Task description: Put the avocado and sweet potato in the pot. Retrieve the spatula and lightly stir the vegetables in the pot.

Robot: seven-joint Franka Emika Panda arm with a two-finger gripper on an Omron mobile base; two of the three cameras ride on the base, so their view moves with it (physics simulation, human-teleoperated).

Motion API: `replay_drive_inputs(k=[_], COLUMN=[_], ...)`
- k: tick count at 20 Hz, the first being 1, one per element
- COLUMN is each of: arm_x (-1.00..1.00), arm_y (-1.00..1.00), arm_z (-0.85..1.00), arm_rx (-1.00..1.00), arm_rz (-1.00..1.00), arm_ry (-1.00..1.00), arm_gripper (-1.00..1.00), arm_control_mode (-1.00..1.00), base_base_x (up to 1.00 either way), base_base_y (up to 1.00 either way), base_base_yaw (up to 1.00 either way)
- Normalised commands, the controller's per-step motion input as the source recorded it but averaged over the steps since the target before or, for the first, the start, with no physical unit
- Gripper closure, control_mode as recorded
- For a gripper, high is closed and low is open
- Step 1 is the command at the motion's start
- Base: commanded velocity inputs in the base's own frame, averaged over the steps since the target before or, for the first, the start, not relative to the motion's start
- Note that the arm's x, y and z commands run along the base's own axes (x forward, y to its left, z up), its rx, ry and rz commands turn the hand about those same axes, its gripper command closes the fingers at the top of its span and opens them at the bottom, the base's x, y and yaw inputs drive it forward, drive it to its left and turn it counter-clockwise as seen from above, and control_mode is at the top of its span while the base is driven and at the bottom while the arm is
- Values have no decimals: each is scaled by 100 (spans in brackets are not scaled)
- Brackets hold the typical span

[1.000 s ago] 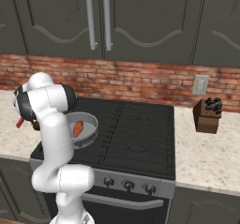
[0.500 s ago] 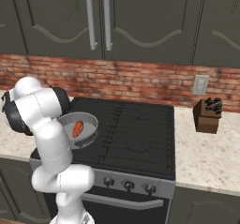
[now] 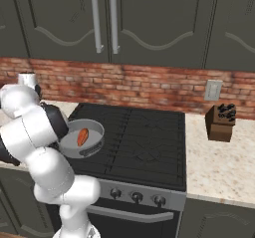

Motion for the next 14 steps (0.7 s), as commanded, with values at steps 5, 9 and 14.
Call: replay_drive_inputs(k=[5,9,14], arm_x=[-8,-14,-1], arm_y=[-89,-84,-82], arm_z=[34,5,0], arm_rx=[3,0,0], arm_rz=[2,1,3], arm_ry=[-4,-8,-4], arm_gripper=[100,100,100], arm_control_mode=[-100,-100,-100], base_base_x=[0,0,0], base_base_y=[0,0,0], base_base_yaw=[0,0,0])
